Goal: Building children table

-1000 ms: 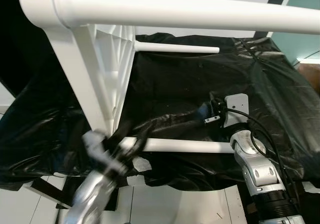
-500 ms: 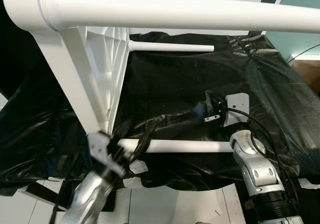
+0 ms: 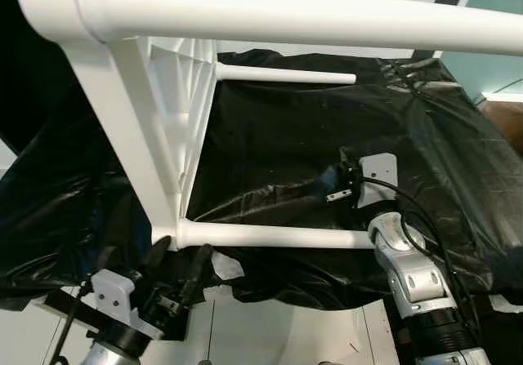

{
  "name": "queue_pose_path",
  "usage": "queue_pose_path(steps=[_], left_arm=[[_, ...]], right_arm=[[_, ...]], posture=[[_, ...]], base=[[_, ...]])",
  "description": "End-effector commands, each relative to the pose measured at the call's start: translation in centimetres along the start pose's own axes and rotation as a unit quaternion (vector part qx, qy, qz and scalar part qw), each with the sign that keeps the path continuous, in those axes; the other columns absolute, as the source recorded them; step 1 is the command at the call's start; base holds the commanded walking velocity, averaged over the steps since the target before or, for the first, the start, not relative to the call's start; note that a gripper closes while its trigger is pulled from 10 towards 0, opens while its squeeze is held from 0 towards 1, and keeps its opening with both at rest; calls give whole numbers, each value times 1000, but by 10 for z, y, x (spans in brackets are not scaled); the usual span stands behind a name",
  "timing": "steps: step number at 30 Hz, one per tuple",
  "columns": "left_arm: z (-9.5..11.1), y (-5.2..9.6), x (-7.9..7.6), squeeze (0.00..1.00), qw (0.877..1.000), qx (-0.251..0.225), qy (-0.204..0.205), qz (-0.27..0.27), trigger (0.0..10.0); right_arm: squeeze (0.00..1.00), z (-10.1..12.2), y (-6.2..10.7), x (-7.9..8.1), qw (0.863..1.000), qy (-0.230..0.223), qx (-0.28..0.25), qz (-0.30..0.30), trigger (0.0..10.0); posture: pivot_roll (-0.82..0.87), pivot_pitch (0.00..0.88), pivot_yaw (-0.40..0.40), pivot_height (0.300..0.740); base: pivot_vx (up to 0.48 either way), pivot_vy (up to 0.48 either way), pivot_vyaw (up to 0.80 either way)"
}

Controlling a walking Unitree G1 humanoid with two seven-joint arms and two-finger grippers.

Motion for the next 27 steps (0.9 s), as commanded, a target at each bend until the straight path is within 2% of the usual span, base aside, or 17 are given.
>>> queue_pose_path(steps=[1, 3, 4, 5, 10, 12, 13, 15, 18, 20, 27], left_arm=[[6, -7, 11, 0, 999, -18, -41, 8, 10000], [16, -14, 26, 0, 996, -44, -64, 49, 10000], [16, -14, 26, 0, 996, -44, -64, 49, 10000], [18, -16, 36, 0, 993, -49, -77, 72, 10000], [18, -18, 47, 0, 989, -53, -91, 100, 10000], [16, -28, 53, 0, 986, -57, -101, 117, 10000], [16, -28, 53, 0, 986, -57, -101, 117, 10000], [17, -47, 50, 0, 986, -73, -98, 110, 10000], [18, -53, 48, 0, 987, -79, -94, 105, 10000], [18, -65, 40, 0, 989, -90, -87, 83, 10000], [12, -82, 25, 0, 992, -96, -71, 40, 10000]], right_arm=[[0, 1, -3, 6, 1000, -2, -2, 11, 10000], [0, 2, -5, 10, 1000, -4, -5, 16, 10000], [0, 2, -5, 10, 1000, -4, -5, 16, 10000], [0, 3, -6, 10, 1000, -4, -6, 17, 10000], [0, 4, -7, 9, 1000, -5, -8, 16, 10000], [0, 4, -8, 7, 1000, -5, -9, 11, 10000], [0, 4, -8, 7, 1000, -5, -9, 11, 10000], [0, 3, -8, 4, 1000, -5, -8, 5, 10000], [0, 3, -8, 4, 1000, -5, -8, 3, 10000], [0, 4, -8, 3, 1000, -6, -9, -3, 10000], [0, 2, -6, -3, 1000, -8, -8, -18, 10000]], posture=[[62, 48, -27, 740], [65, 41, -30, 740], [65, 41, -30, 740], [65, 38, -30, 740], [62, 33, -28, 740], [52, 23, -23, 740], [52, 23, -23, 740], [38, 16, -11, 740], [38, 16, -11, 740], [20, 12, 4, 740], [0, 12, 27, 740]], base=[[0, 0, 0], [0, 0, 0], [0, 0, 0], [0, 0, 0], [0, 0, 0], [0, 0, 0], [0, 0, 0], [0, 0, 0], [0, 0, 0], [0, 0, 0], [0, 0, 0]])
Point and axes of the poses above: a point about 5 cm out from each wrist's last joint towards the gripper, its own y axis pointing back from the gripper into the wrist, its own z axis along the axis of the wrist's last joint, x = y × z, the point moved 6 cm from there along -y, pointing out of the wrist towards the gripper, and after that the axes turned 10 degrees about y, right-handed, at the moved point
